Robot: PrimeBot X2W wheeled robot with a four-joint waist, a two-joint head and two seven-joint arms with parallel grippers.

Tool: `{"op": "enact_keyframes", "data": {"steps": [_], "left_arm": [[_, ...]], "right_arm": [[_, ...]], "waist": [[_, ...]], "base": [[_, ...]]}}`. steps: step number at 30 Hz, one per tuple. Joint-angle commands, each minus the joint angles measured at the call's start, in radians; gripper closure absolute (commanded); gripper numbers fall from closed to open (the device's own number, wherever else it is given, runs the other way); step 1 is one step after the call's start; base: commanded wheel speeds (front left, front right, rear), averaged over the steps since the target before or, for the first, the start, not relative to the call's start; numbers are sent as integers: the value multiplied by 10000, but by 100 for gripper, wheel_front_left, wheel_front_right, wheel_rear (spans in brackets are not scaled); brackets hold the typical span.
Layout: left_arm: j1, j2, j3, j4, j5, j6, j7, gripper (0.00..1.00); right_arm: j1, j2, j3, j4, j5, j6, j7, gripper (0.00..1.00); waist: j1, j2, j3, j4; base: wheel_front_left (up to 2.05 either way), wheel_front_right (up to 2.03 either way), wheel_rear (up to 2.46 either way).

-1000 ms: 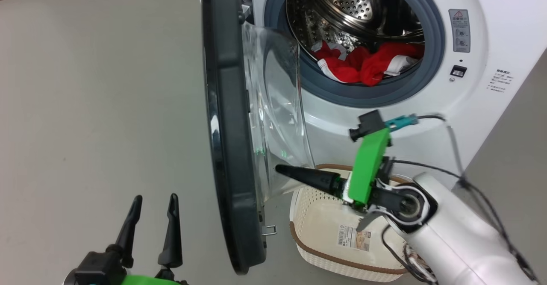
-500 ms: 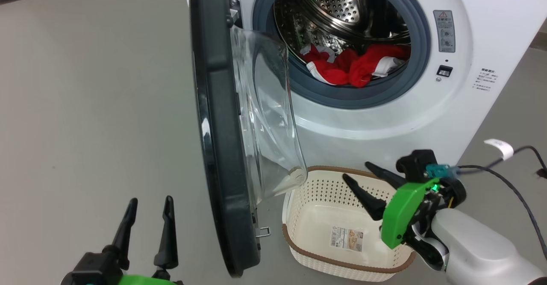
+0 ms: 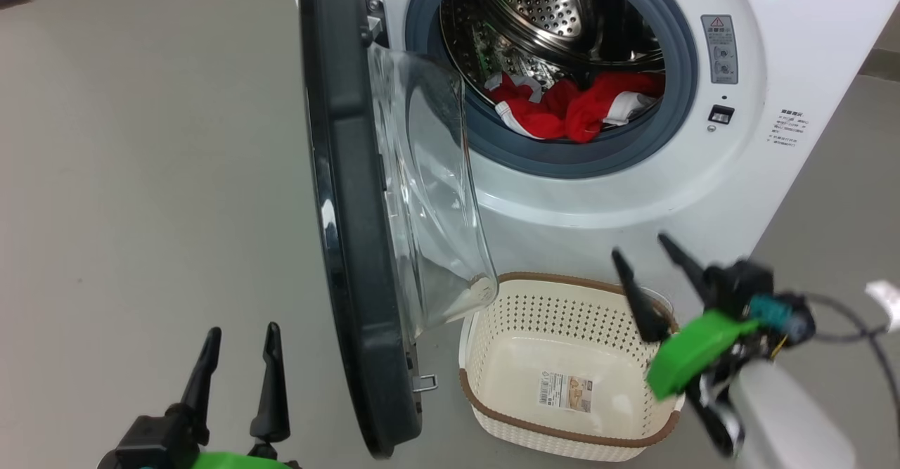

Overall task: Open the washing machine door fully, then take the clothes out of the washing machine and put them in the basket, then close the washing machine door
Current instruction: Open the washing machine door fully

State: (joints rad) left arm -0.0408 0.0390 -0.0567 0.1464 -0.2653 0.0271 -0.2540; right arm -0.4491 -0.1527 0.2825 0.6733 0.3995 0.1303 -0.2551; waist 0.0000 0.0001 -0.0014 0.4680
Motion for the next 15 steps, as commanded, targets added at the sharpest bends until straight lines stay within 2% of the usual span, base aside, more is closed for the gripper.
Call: {"op": "enact_keyframes", "data": {"steps": [1, 6, 10, 15], "left_arm": [[-322, 112, 332, -263, 60, 78, -78, 0], [-312, 112, 266, -269, 88, 97, -78, 0], [-311, 112, 250, -257, 110, 88, -78, 0], [-289, 112, 258, -179, 164, 76, -78, 0]], "right_arm": [[448, 298, -160, -559, -587, 4, -64, 0], [1421, 721, -966, -1970, -1916, 4, -65, 0], [1854, 847, -1134, -2604, -2182, 4, -65, 0], [2113, 911, -1252, -2817, -2240, 4, -65, 0]], "waist": [[0, -1, -2, 13], [0, -1, 3, 8], [0, -1, -10, -3], [0, -1, -100, 5]], "base": [[0, 0, 0], [0, 0, 0], [0, 0, 0], [0, 0, 0]]}}
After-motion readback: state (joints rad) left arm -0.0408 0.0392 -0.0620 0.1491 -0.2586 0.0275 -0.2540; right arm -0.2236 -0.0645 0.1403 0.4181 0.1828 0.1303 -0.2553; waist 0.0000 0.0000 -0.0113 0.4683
